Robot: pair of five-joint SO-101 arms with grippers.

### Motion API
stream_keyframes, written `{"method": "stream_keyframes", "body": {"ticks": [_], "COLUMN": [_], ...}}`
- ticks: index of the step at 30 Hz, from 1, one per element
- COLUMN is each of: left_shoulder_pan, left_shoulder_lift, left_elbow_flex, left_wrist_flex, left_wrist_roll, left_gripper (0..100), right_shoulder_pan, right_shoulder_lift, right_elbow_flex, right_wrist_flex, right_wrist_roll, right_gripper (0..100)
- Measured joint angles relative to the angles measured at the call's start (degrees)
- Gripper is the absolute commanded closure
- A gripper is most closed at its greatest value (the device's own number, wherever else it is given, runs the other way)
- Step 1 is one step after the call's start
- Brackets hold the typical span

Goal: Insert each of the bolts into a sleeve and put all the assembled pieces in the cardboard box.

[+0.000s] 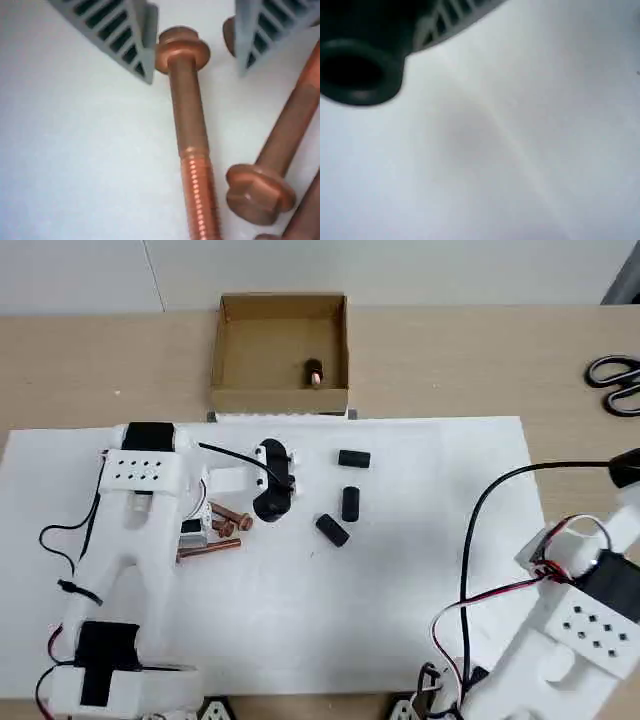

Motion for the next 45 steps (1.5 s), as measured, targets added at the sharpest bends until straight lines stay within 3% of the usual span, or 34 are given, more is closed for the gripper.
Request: {"method": "stream_keyframes", "body": {"ticks": [45], "left_shoulder_pan": [1.49], "left_shoulder_lift": [9.85], "left_elbow_flex": [-2.11], "left_wrist_flex": [-6.86], "left_wrist_roll": [0.0], "left_gripper": [89], "right_shoulder_pan": [0.0], "right_shoulder_lift": [-0.09], "right_elbow_flex": [4.31], "right_wrist_flex": [-0.97], "right_wrist_roll": [0.0], "right_gripper": [99.5]}}
